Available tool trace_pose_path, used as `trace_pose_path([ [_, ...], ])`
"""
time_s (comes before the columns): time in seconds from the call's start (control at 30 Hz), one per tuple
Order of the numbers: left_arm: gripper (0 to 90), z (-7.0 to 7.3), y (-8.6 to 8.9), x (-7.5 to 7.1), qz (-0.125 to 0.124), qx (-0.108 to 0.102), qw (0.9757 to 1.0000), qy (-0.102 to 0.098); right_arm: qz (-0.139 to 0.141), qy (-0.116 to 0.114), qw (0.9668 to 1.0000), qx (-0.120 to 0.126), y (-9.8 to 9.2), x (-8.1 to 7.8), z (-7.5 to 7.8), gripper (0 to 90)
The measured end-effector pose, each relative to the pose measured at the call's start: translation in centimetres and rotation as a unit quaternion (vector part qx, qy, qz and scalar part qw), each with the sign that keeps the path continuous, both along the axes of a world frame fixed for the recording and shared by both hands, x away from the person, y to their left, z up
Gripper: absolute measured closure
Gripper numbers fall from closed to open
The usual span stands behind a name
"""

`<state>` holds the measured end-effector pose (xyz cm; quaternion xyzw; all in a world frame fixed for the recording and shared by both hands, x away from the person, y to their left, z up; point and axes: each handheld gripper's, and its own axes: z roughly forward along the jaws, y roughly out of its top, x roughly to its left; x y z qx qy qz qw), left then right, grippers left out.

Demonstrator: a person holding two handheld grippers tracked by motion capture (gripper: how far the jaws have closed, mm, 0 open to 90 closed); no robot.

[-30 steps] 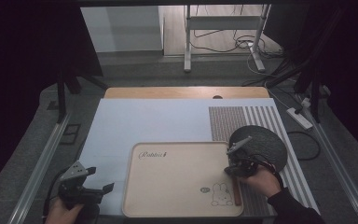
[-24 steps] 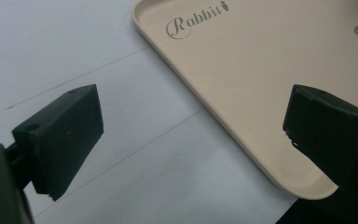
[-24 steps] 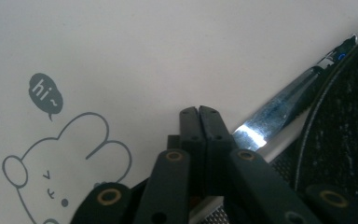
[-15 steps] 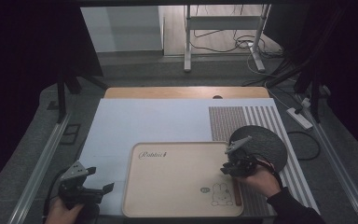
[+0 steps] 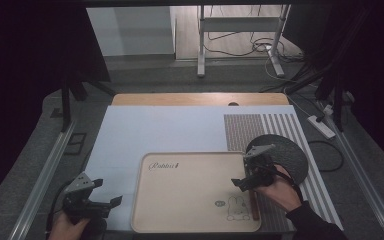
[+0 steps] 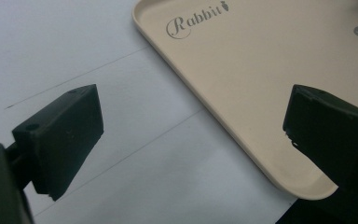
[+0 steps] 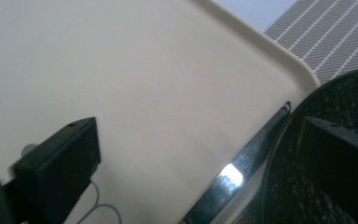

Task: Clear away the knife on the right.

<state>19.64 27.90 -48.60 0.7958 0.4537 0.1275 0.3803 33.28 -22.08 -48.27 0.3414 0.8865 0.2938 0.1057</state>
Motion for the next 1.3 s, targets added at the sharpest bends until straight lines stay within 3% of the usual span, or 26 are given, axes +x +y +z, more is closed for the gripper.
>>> trace_pose_path([
  [0.1,5.0,0.0,0.0,0.0,0.000,-0.001,1.0000,0.001,0.000,0.005,1.0000,0.006,-0.2,0.1,-0.1,0.0],
  [0.33,4.9,0.0,0.1,0.0,0.000,-0.003,1.0000,0.002,0.003,-0.017,0.9998,-0.009,0.0,-0.3,-0.2,0.0],
  [0.7,4.9,0.0,0.2,0.1,0.001,-0.006,1.0000,0.003,0.003,-0.007,1.0000,-0.005,-0.7,-0.9,0.1,0.0],
  [1.3,4.9,0.0,0.2,0.1,0.003,-0.009,0.9999,0.004,-0.043,-0.017,0.9988,0.017,-4.5,-3.3,0.8,0.0],
])
